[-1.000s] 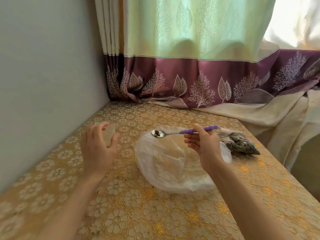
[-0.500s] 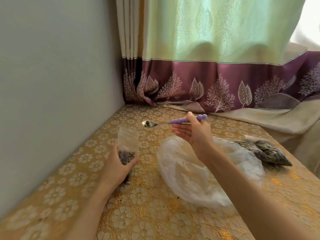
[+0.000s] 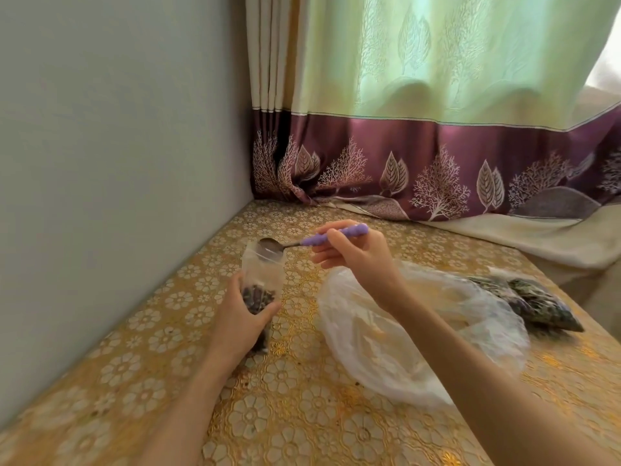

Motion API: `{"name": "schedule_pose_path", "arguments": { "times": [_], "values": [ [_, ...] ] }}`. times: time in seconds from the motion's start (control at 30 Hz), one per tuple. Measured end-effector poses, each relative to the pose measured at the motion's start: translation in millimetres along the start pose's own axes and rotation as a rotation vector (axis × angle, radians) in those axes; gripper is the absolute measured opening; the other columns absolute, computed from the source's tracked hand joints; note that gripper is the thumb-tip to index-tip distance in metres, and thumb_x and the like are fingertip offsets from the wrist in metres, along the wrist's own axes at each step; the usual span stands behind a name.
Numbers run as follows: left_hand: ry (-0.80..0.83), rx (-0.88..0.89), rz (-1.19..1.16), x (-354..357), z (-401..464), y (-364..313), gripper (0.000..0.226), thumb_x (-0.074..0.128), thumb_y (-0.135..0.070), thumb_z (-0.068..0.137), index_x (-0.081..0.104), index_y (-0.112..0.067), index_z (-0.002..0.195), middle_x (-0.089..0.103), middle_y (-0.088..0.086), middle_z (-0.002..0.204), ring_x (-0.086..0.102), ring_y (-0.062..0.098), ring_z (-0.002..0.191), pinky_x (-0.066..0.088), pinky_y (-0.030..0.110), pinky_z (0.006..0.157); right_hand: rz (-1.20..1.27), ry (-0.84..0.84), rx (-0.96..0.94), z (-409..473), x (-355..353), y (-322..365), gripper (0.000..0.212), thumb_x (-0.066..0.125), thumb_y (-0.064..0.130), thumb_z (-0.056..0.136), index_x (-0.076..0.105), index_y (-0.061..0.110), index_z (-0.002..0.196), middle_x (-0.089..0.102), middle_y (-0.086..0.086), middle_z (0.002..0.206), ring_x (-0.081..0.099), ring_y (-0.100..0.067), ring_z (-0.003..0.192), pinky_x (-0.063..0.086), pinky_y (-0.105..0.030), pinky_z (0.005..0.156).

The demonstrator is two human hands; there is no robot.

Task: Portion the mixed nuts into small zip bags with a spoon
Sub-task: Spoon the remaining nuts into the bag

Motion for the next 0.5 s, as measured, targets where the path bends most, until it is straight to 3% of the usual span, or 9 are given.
{"name": "schedule_pose_path", "arguments": {
  "times": [0.13, 0.2, 0.37, 0.5],
  "values": [
    [-0.011, -0.015, -0.048, 0, -1, 0, 0.068, 0.076, -0.035, 0.073, 0.037, -0.019, 0.126, 0.050, -0.009, 0.106, 0.050, -0.003, 0.084, 0.037, 0.011, 0.060, 0.059, -0.059, -0.012, -6, -10, 7, 0.019, 0.047, 0.006, 0.096, 0.065, 0.003, 0.093, 0.074, -0.012, 0.088, 0.069, -0.022, 0.070, 0.057, -0.027, 0.064],
    [-0.018, -0.016, -0.063, -1, -2, -2, 0.066, 0.074, -0.035, 0.074, 0.037, -0.020, 0.127, 0.050, -0.011, 0.105, 0.049, -0.003, 0.082, 0.036, 0.011, 0.057, 0.086, -0.128, -0.014, -11, -20, 9, 0.023, 0.047, 0.010, 0.097, 0.067, 0.006, 0.085, 0.074, -0.013, 0.086, 0.068, -0.023, 0.068, 0.056, -0.025, 0.061],
    [-0.049, 0.035, -0.110, -2, -8, -10, 0.057, 0.073, -0.033, 0.077, 0.041, -0.027, 0.124, 0.049, -0.017, 0.102, 0.049, 0.002, 0.091, 0.034, 0.010, 0.062, 0.168, -0.354, 0.084, -33, -67, 5, 0.038, 0.043, 0.022, 0.099, 0.069, 0.005, 0.078, 0.074, -0.013, 0.084, 0.065, -0.016, 0.061, 0.052, -0.021, 0.053],
    [-0.063, 0.100, -0.146, 0, -16, -22, 0.048, 0.073, -0.032, 0.077, 0.043, -0.035, 0.114, 0.050, -0.027, 0.099, 0.051, -0.012, 0.086, 0.037, 0.006, 0.063, 0.158, -0.578, 0.206, -66, -106, -8, 0.051, 0.043, 0.023, 0.099, 0.073, 0.011, 0.061, 0.073, -0.006, 0.067, 0.063, -0.011, 0.052, 0.050, -0.018, 0.046]
  ]
}}
Point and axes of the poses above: each hand's wrist, its own z-axis towards the middle knuckle, its own x-axis out of the palm, y = z × x, the point moved 2 cm from there along z, towards the middle knuckle
